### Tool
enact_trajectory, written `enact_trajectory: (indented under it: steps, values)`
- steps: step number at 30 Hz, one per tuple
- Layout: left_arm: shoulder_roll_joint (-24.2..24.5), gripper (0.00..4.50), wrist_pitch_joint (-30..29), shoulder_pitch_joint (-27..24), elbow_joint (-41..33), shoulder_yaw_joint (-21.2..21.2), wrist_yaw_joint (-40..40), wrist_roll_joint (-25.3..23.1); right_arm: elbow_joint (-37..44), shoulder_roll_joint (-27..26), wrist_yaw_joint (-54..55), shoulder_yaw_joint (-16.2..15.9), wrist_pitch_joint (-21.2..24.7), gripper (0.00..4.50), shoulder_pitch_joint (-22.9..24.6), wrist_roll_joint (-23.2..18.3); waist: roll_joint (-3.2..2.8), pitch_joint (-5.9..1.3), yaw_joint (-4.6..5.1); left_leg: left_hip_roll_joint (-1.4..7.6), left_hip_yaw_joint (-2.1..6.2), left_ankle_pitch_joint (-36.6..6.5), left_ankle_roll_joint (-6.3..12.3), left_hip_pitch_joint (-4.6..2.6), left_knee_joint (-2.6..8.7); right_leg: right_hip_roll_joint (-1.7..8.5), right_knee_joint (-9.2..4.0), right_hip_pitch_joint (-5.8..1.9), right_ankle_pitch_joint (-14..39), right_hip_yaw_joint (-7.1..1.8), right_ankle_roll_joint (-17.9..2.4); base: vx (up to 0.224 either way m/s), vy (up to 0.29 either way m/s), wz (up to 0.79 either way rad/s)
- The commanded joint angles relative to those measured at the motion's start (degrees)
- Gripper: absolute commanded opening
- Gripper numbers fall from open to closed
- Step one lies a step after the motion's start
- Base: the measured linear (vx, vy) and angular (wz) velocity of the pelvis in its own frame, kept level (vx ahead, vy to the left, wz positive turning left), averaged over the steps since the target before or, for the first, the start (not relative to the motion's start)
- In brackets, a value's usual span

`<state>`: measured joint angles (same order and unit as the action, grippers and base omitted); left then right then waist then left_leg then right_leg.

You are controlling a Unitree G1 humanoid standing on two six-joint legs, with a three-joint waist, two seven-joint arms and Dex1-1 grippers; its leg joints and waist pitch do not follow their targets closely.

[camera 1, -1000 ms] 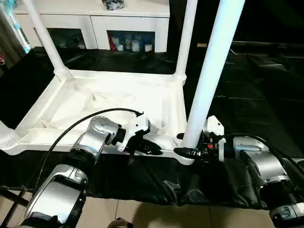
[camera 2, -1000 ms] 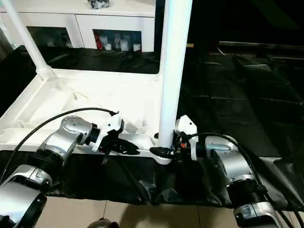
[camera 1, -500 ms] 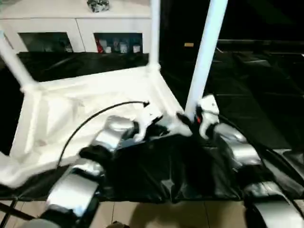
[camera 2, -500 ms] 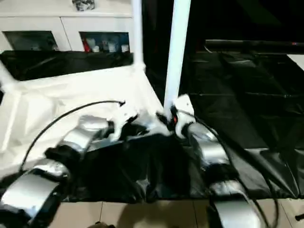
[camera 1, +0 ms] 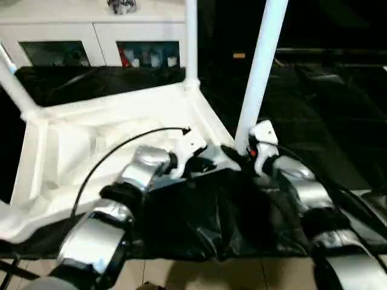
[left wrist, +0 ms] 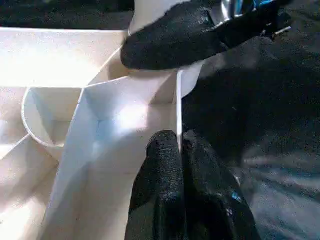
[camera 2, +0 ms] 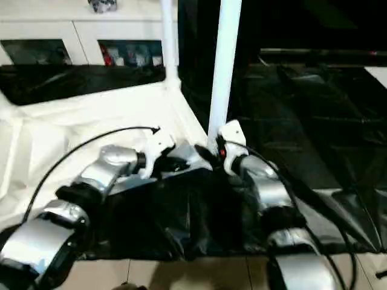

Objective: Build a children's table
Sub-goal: Rotate leg to tighten

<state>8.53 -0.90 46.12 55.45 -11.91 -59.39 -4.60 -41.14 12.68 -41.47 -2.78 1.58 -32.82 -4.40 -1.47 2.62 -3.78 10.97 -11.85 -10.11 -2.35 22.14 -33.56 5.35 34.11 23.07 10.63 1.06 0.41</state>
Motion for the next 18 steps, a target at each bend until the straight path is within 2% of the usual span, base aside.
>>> enact_trajectory:
  steps: [1,2,4,9,12,18]
  values:
    - [-1.08,0.00,3.39,-0.45,-5.24,-0.20,-6.51,4.66,2.02,-0.20,-9.39,-4.90,1.55,3.13,2.65,-2.22,0.72,-3.48,-0.51,2.08,0.88,-12.45,3.81,-1.15,3.97,2.52,-3.50,-2.58,5.93,-0.81,-15.23,0.000,0.000,0.00]
    - [-0.66,0.00,3.16,-0.82,-5.98,-0.29,-8.15,5.16,3.33,0.59,-11.67,-5.07,2.02,3.13,3.19,-3.07,0.56,-3.51,-0.84,2.26,0.90,-12.07,4.38,-1.16,3.93,2.56,-3.40,-2.55,5.69,-0.85,-15.40,0.000,0.000,0.00]
    - [0.18,0.00,2.23,-1.34,-7.15,-0.45,-10.59,5.74,6.68,2.63,-17.05,-5.96,3.25,3.13,4.73,-4.78,0.64,-3.46,-1.18,2.33,0.83,-11.95,4.73,-1.24,3.91,2.49,-3.35,-2.43,5.46,-0.85,-15.63,0.000,0.000,0.00]
    - [1.76,0.00,1.25,-1.90,-8.13,-1.02,-15.37,6.11,11.81,6.04,-24.90,-7.87,5.70,3.13,7.31,-6.30,0.65,-3.39,-1.82,2.40,0.88,-13.10,3.92,-1.39,4.09,2.57,-3.54,-2.36,8.48,-0.95,-14.95,0.000,0.000,0.00]
    - [2.85,0.00,0.51,-2.24,-9.11,-1.03,-19.06,6.39,15.21,8.67,-30.53,-9.53,8.15,2.82,9.24,-6.81,0.65,-3.37,-2.08,2.42,0.85,-12.70,3.99,-1.37,4.08,2.58,-3.49,-2.17,7.91,-0.97,-14.98,0.000,0.000,0.00]
    - [3.76,0.00,-0.70,-2.94,-10.92,-1.27,-21.50,6.45,18.00,10.17,-32.75,-10.97,10.29,2.43,10.54,-7.09,0.60,-3.32,-2.66,2.55,0.93,-13.63,2.84,-1.50,4.29,2.82,-3.70,-2.01,10.57,-1.05,-14.35,0.000,0.000,0.00]
